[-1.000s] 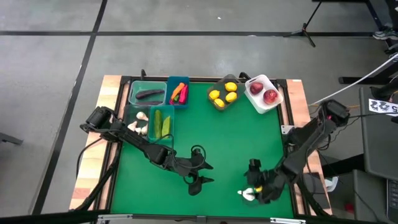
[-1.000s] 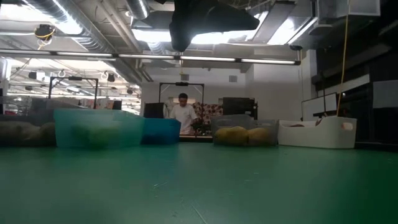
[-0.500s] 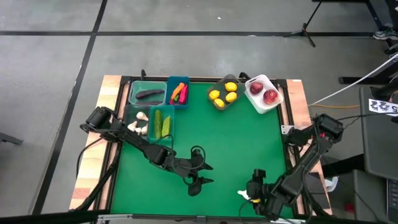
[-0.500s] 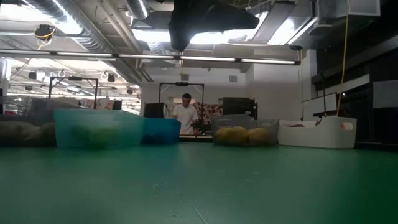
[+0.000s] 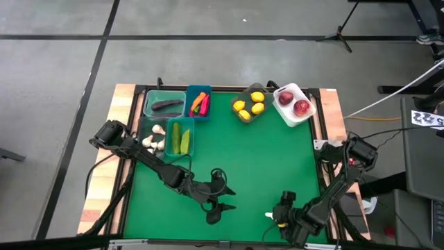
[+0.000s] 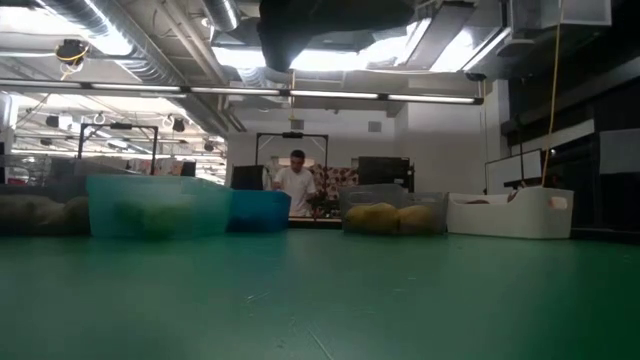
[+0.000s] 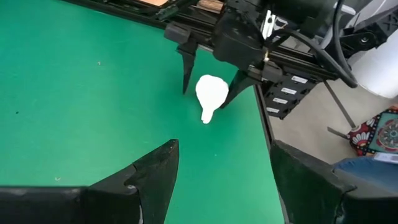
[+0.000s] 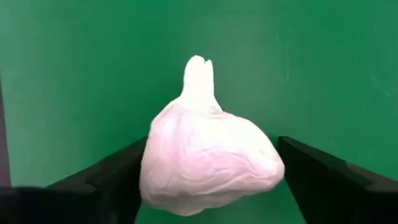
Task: Sort produce into baskets
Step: Put the white garlic into the left black bin
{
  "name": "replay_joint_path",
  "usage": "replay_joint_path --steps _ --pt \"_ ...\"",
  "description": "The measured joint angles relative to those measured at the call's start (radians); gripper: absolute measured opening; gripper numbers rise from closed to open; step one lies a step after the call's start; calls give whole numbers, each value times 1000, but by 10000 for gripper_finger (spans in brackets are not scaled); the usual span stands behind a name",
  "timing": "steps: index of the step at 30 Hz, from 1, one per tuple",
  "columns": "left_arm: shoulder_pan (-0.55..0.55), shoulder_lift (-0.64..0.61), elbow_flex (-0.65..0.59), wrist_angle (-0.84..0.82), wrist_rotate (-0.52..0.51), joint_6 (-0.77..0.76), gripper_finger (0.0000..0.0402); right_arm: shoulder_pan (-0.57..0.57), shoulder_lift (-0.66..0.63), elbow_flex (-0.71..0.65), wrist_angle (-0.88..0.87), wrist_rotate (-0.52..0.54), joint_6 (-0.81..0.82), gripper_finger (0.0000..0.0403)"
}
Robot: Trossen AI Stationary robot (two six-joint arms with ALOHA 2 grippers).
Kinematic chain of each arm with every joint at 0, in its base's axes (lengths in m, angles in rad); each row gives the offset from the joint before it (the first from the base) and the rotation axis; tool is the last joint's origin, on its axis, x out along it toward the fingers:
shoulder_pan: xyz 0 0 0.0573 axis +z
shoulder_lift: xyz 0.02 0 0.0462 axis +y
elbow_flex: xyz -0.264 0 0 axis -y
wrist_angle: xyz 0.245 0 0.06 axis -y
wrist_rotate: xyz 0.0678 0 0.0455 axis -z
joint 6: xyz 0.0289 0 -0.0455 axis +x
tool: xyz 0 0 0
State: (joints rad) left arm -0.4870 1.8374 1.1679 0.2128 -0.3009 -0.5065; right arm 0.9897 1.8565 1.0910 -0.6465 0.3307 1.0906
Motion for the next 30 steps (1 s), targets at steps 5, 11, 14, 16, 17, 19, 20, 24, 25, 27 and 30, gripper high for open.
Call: replay_joint_path --steps 5,11,14,16,17,19,20,24,25,27,30 --pt "3 0 0 0 -26 0 246 -2 -5 -3 -11 48 -49 262" --pt "3 -5 0 4 -84 -17 246 -3 -6 -4 -50 72 -75 208" --pt "3 -33 1 -19 -96 -27 246 -21 -7 -3 -61 64 -96 209" --pt "3 -63 1 -51 -107 -40 246 -43 -14 -3 -62 45 -128 225" --pt "3 -81 1 -66 -113 -41 246 -59 -16 -3 -63 41 -146 236" --pt "3 -123 1 -106 -129 -38 246 -93 -23 -3 -63 41 -195 252" --pt "3 -145 1 -122 -139 -33 246 -113 -27 -4 -64 42 -222 255" --pt "-4 -242 2 -225 -210 -15 246 -194 -39 -5 -57 42 -332 243" --pt "-5 -265 2 -265 -238 -12 246 -218 -40 -5 -55 36 -365 236" --pt "-9 -309 2 -326 -283 -11 246 -264 -41 -5 -37 26 -429 225" --pt "-12 -359 2 -417 -341 -12 246 -329 -41 -5 6 14 -521 218"
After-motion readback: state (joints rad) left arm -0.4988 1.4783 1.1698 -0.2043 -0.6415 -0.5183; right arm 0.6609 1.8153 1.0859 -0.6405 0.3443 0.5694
